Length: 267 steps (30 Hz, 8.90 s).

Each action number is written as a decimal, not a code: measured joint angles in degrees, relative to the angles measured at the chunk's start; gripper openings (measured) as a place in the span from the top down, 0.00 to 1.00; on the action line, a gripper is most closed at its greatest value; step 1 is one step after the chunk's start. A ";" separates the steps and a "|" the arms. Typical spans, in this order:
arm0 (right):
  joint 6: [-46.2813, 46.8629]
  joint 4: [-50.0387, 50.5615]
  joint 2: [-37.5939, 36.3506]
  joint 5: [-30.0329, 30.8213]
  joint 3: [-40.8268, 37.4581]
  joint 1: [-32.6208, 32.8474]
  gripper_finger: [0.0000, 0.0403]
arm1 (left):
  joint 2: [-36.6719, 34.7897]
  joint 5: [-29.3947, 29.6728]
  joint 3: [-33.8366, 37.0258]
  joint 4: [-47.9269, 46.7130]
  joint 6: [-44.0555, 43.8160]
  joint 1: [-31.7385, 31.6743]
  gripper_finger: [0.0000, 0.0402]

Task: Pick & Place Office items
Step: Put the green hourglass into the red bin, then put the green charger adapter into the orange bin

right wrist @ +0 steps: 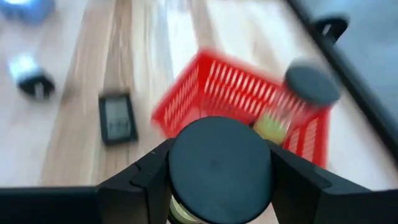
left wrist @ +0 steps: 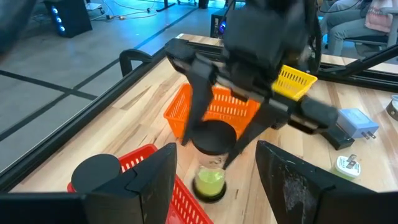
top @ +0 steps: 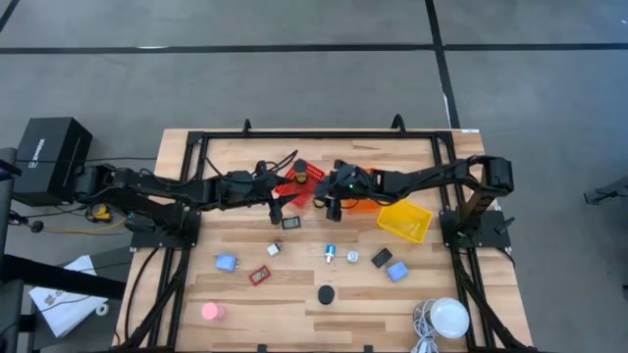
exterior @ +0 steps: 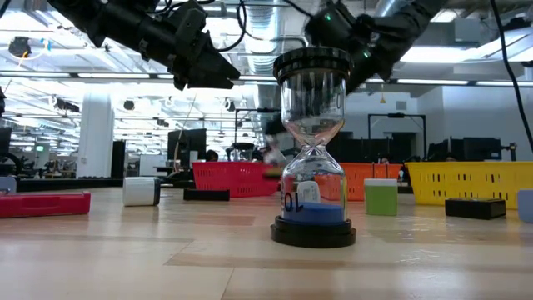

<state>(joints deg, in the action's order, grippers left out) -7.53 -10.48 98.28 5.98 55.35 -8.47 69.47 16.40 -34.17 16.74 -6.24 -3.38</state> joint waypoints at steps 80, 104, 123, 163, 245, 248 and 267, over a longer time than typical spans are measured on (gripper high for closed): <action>0.92 1.37 8.83 -1.66 8.53 -7.28 0.34 | 0.01 0.02 0.00 0.23 1.33 0.00 0.47; -0.58 27.48 -12.19 -1.46 8.44 -1.52 0.34 | 0.01 0.00 0.00 0.19 1.31 0.00 0.47; 10.84 48.49 -17.72 -1.46 8.44 8.28 0.34 | 0.01 -0.39 0.00 0.40 -0.52 1.22 0.47; 18.28 27.66 -32.67 -3.38 -19.39 33.97 0.34 | 0.01 -8.37 -0.02 9.80 -4.98 16.75 0.47; 16.67 9.32 -7.30 -6.04 -18.60 20.02 0.70 | 0.03 -6.62 -0.09 10.06 -4.55 16.81 0.47; 13.76 14.13 -10.56 -5.66 -18.60 18.23 0.70 | 0.03 -6.61 -0.09 10.06 -4.55 16.81 0.47; -1.04 22.01 -30.85 0.31 -18.60 -2.30 0.68 | 0.03 -6.61 -0.09 10.07 -4.55 16.81 0.47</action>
<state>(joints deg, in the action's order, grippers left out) -8.57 11.53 67.42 6.28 36.75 -10.77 69.49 9.80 -34.26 26.81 -10.79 13.43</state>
